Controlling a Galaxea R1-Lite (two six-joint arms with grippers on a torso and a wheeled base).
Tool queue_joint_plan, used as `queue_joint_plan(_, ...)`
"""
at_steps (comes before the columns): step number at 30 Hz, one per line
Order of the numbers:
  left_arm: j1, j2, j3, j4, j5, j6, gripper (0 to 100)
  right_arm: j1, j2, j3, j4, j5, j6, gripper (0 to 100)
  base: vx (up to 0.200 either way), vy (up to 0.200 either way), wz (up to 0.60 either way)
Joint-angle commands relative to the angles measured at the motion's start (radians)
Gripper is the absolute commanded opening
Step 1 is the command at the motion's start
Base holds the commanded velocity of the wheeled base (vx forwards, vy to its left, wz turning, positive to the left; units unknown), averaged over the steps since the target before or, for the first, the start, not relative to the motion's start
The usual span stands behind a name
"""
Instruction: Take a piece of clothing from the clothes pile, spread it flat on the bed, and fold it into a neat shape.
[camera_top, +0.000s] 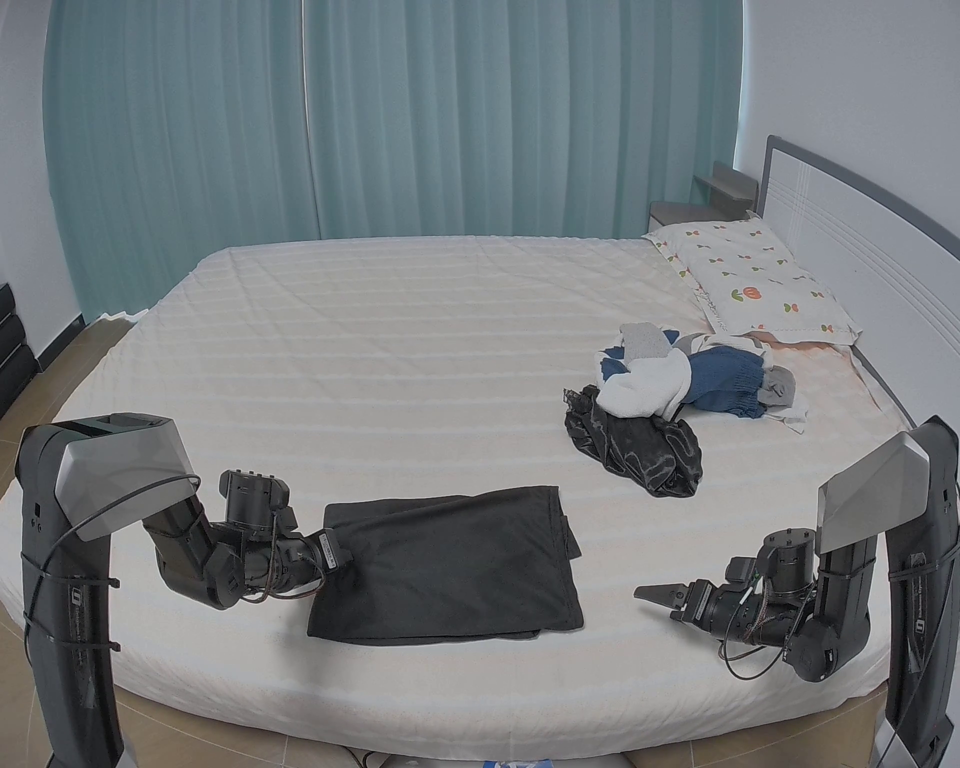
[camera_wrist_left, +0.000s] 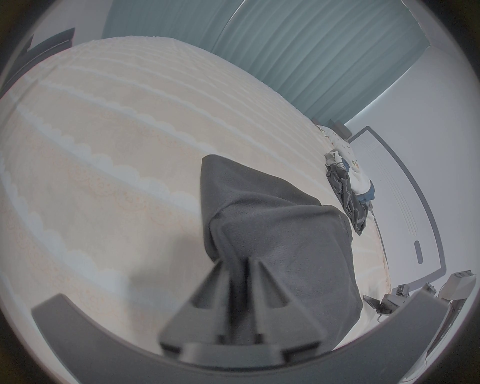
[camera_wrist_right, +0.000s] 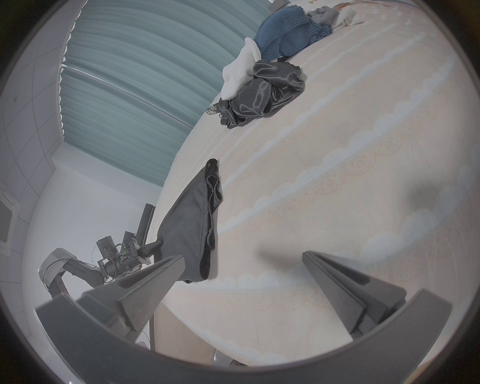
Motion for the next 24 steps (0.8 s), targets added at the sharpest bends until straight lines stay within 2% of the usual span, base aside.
queue_joint_plan(1,0.002,-0.003,0.005,0.000,0.000,-0.002,0,0.000,0.001,0.000,-0.012,0.001,0.000,100,0.000,0.000,0.00)
queue_joint_plan(18,0.007,-0.030,0.040,-0.001,0.002,-0.018,0,0.000,-0.001,0.002,-0.012,-0.001,0.000,100,0.000,0.000,0.00)
queue_joint_plan(24,0.007,-0.027,0.023,-0.024,0.005,-0.071,0,0.000,-0.001,0.002,-0.012,-0.001,0.000,100,-0.167,0.000,0.00)
